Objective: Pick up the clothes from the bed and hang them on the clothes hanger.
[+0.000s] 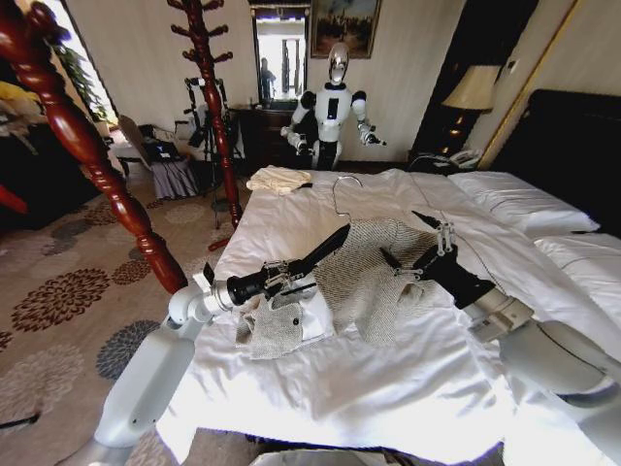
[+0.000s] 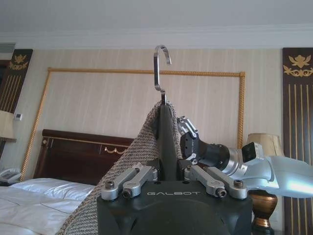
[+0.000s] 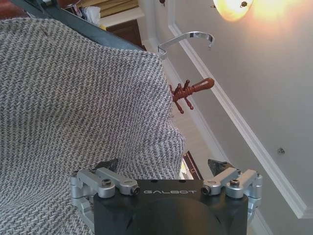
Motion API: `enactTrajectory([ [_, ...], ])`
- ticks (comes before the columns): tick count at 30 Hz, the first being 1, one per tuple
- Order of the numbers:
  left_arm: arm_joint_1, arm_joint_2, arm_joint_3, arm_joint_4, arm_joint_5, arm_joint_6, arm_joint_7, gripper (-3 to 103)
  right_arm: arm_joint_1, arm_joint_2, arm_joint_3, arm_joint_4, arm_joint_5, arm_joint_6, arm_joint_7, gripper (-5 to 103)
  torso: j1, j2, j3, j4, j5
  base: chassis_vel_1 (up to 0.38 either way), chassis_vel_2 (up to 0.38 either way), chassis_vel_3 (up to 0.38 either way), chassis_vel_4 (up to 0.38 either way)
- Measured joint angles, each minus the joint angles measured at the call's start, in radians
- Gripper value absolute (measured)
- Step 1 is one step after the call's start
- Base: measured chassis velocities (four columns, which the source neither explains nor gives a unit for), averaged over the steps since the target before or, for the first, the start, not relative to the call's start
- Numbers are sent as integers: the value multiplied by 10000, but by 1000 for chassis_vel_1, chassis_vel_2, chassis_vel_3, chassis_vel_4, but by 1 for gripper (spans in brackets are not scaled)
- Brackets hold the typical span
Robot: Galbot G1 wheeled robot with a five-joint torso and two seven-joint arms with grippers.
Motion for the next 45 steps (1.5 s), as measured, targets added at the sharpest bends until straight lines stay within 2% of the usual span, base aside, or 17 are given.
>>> enactTrajectory([
  [2,-12,-7,22,-25,0,3,-2,18,-3,20,0,-1,-16,-18,4,101,0,0,0,0,0,0,0,0,0],
  [4,-45,-13,70,-74,6,11,-5,18,-10,75,0,0,-40,-60,8,92,-1,0,0,0,0,0,0,0,0],
  [5,-45,-13,70,-74,6,11,-5,18,-10,75,0,0,-40,-60,8,92,-1,0,0,0,0,0,0,0,0],
  [7,-75,-7,113,-120,13,14,-7,18,-10,147,-2,13,-62,-92,7,82,-1,0,0,0,0,0,0,0,0],
  [9,-82,-2,122,-132,14,14,-8,18,-10,178,-4,20,-63,-97,-1,82,-1,0,0,0,0,0,0,0,0],
  [10,-87,5,127,-137,17,14,-9,18,-11,225,-6,28,-62,-92,-63,71,0,0,0,0,0,0,0,0,0],
  [11,-86,8,128,-137,22,14,-9,18,-11,255,-7,28,-62,-65,-133,71,-1,0,0,0,0,0,0,0,0],
  [14,-87,25,128,-146,33,14,-9,18,-10,326,-6,12,-58,139,-442,54,-1,0,0,0,0,0,0,0,0],
  [17,-86,38,128,-149,53,18,-9,18,-8,347,8,8,-47,230,-548,49,-1,0,0,0,0,0,0,0,0],
  [19,-86,60,124,-174,75,18,-9,18,-10,366,34,9,-36,317,-656,38,0,1,0,0,0,0,0,0,0],
  [20,-86,60,124,-174,75,18,-9,18,-10,366,34,9,-36,317,-656,38,0,1,0,0,0,0,0,0,0],
  [23,-87,160,104,-200,157,16,-7,18,-56,425,63,46,-97,380,-752,24,-1,1,0,0,0,0,0,0,0],
  [34,-208,588,-30,-418,222,-86,7,18,-140,668,85,199,-570,441,-686,24,-1,0,0,0,-1,0,0,0,0],
  [41,-59,807,-266,-562,179,-248,-266,18,-154,790,83,293,-667,420,-570,24,0,0,0,0,-1,0,0,0,0],
  [42,-21,876,-347,-565,189,-293,-414,15,-161,827,96,304,-742,416,-550,24,-1,1,0,0,-1,0,0,0,0],
  [44,25,961,-490,-556,167,-338,-620,24,-165,881,141,258,-827,363,-492,24,-1,1,0,0,-1,0,0,0,0],
  [45,25,961,-490,-556,167,-338,-620,24,-165,881,141,258,-827,363,-492,24,-1,1,0,0,-1,0,0,0,0],
])
